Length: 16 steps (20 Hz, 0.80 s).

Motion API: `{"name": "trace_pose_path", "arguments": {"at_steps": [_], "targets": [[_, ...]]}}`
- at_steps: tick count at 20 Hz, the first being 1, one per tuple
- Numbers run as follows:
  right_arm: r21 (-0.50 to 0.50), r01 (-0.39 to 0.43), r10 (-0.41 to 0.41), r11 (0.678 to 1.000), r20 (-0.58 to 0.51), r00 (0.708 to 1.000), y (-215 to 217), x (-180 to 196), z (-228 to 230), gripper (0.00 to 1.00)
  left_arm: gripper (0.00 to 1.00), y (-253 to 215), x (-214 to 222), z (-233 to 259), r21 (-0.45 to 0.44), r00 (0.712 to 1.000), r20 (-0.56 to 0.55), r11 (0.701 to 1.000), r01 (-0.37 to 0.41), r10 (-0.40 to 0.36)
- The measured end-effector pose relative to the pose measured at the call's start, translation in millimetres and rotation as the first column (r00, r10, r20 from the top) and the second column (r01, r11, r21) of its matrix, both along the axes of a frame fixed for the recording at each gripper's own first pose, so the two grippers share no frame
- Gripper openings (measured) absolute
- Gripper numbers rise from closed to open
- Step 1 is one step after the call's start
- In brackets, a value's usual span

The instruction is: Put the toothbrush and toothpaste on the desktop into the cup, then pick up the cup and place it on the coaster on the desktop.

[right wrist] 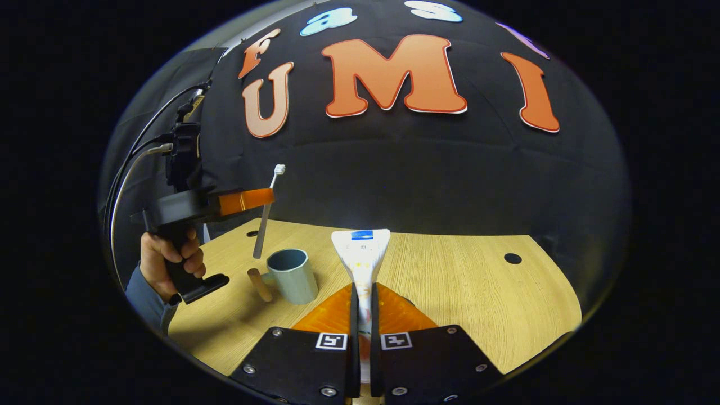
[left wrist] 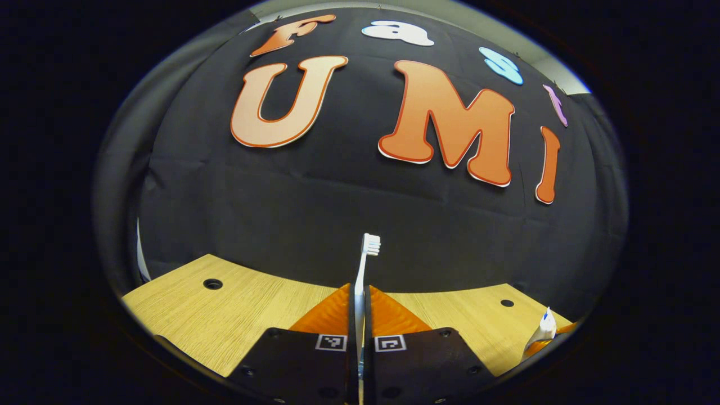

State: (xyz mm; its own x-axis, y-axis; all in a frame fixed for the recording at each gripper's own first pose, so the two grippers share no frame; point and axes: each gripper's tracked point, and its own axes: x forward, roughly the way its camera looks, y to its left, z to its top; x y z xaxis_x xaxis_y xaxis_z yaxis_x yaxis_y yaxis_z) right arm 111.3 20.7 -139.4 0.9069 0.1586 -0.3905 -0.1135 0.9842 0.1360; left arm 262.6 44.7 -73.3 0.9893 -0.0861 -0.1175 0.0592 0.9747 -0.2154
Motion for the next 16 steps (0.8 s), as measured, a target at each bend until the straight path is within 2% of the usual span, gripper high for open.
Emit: {"name": "trace_pose_path", "arguments": {"at_steps": [4,13,16], "targets": [[-0.004,0.014,-0.014,1.000,-0.027,1.000,-6.8,7.0,-13.5,0.07,0.04,-7.3,16.3,-4.7,-0.003,0.999,0.035,1.000,0.004,-0.004],[-0.024,0.006,-0.005,1.000,0.057,0.998,-1.7,16.5,5.8,0.07,0.04,-21.3,21.9,-40.6,-0.046,0.998,-0.047,0.998,0.032,-0.035],[-0.029,0.029,-0.027,0.999,0.065,0.998,-5.2,19.4,9.7,0.07,0.04,-27.6,24.5,-49.1,-0.059,0.997,-0.063,0.997,0.047,-0.050]]}}
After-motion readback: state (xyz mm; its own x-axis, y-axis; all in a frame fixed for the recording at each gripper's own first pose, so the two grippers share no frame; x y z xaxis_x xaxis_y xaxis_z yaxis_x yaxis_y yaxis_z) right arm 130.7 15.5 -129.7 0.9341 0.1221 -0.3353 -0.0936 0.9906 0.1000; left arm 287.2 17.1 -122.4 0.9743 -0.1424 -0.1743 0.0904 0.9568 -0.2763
